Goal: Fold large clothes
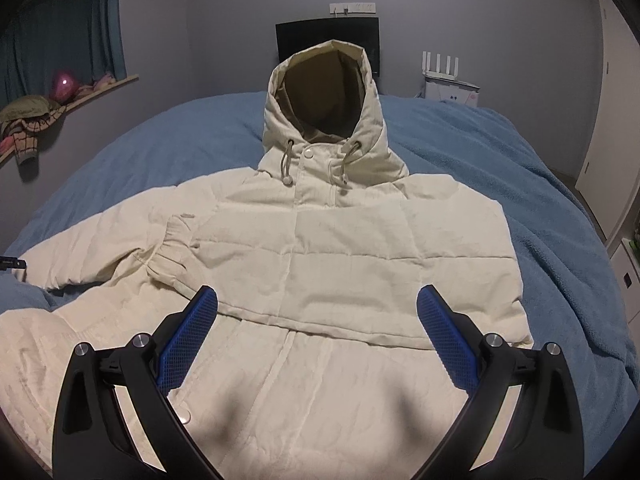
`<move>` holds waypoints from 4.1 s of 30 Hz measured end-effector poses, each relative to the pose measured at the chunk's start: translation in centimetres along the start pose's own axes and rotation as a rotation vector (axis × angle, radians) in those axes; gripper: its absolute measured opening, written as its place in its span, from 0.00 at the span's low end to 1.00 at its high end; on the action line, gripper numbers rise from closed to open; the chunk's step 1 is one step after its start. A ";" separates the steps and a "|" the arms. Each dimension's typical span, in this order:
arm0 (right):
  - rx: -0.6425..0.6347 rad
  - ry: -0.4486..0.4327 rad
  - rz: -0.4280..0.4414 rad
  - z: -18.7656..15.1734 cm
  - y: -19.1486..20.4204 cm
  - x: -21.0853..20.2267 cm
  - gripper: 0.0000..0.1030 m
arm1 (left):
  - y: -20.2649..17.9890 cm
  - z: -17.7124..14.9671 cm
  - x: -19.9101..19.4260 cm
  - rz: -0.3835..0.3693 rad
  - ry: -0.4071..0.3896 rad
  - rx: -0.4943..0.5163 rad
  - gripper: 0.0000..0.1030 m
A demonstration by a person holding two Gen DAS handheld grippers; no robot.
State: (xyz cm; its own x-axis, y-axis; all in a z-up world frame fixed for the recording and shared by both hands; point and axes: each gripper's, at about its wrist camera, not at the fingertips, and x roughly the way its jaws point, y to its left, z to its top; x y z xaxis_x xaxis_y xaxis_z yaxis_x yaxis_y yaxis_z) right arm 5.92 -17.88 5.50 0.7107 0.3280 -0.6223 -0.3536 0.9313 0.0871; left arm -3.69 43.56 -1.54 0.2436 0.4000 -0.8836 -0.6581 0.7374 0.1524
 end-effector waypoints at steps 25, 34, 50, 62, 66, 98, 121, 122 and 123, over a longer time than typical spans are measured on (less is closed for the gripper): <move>-0.020 -0.008 0.018 -0.3 0.5 -0.6 0.93 | -5.5 2.7 -12.0 -0.242 -0.315 0.092 0.03; -0.021 -0.009 0.030 -0.2 0.7 -1.0 0.93 | -16.9 1.9 -20.7 -0.413 -0.507 0.326 0.03; -0.011 0.024 0.015 -1.1 -0.2 0.3 0.93 | -41.1 -5.6 -18.3 -0.583 -0.408 0.785 0.03; -0.020 0.073 0.039 -1.6 0.4 1.8 0.93 | -40.2 -6.6 -16.4 -0.769 -0.291 0.749 0.72; -0.050 0.095 0.090 -1.0 2.3 2.0 0.93 | -38.2 -5.5 -18.0 -0.729 -0.327 0.742 0.72; 0.229 0.403 0.274 3.0 10.5 17.2 0.67 | -26.0 2.6 -4.2 -0.469 -0.046 0.232 0.72; 0.074 0.062 0.132 8.5 9.0 7.5 0.13 | -27.3 1.7 -6.7 -0.484 -0.174 0.326 0.72; 0.080 0.046 0.124 8.8 8.5 6.9 0.13 | -27.3 1.7 -6.8 -0.488 -0.180 0.330 0.72; 0.086 0.034 0.118 9.0 8.0 6.4 0.13 | -27.4 1.6 -7.0 -0.496 -0.190 0.334 0.72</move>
State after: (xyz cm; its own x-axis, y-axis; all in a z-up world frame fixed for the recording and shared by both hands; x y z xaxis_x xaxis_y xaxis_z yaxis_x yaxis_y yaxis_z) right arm 13.05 -6.90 9.20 0.6458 0.4323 -0.6293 -0.3792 0.8970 0.2271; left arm 13.77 21.44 1.19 0.6053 0.0337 -0.7953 -0.1835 0.9781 -0.0982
